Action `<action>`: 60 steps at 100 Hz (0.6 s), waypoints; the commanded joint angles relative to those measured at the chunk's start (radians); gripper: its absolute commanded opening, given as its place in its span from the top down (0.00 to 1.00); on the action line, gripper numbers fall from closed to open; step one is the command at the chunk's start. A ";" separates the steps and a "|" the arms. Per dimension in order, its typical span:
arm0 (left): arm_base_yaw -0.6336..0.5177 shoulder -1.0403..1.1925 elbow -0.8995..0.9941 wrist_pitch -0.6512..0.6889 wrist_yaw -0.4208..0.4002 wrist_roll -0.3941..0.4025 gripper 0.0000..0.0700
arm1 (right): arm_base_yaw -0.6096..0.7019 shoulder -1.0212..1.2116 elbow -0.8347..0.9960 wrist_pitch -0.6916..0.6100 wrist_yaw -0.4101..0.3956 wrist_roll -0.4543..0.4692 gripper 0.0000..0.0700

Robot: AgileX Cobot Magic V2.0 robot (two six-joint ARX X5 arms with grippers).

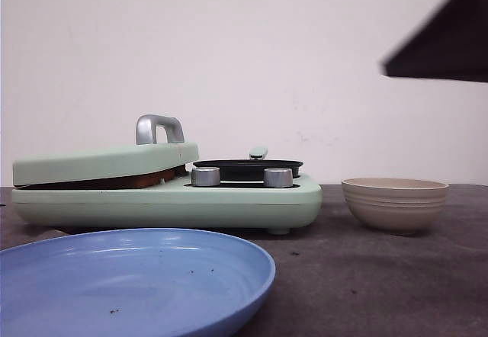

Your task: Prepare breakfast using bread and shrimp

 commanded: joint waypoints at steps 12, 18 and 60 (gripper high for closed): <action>0.001 0.000 -0.018 -0.005 -0.001 0.006 1.00 | -0.198 -0.178 0.005 -0.249 -0.003 -0.295 1.00; 0.001 0.000 -0.018 -0.005 -0.001 0.006 1.00 | -0.276 -0.236 -0.005 -0.266 -0.037 -0.299 1.00; 0.001 0.000 -0.018 -0.005 -0.001 0.006 1.00 | -0.595 -0.470 -0.185 -0.276 -0.152 -0.165 1.00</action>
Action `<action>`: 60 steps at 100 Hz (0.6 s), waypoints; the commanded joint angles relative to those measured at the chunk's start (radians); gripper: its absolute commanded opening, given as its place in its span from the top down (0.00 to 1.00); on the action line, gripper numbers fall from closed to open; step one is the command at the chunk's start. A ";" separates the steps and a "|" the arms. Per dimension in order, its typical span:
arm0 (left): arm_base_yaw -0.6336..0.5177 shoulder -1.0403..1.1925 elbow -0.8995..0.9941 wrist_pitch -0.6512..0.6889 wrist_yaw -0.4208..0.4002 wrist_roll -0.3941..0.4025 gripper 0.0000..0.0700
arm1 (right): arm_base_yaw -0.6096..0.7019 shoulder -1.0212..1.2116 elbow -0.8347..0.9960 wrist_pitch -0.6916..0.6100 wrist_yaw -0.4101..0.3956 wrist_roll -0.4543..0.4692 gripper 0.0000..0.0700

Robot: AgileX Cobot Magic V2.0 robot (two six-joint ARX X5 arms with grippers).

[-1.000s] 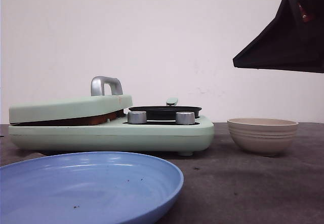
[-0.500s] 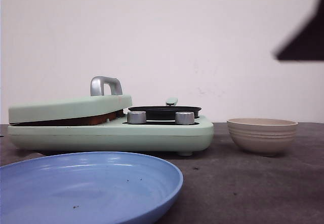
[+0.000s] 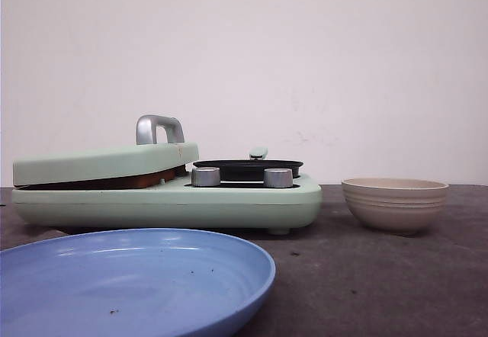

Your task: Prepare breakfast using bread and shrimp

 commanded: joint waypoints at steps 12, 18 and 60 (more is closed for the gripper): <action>0.001 -0.001 -0.017 -0.006 0.000 0.006 1.00 | -0.008 0.001 -0.018 -0.013 0.006 0.019 1.00; 0.001 -0.001 -0.017 -0.006 -0.001 0.006 1.00 | -0.018 0.001 -0.018 -0.016 0.036 0.018 1.00; 0.001 -0.001 -0.017 -0.007 0.000 0.006 1.00 | -0.034 0.001 -0.018 0.018 -0.011 -0.019 1.00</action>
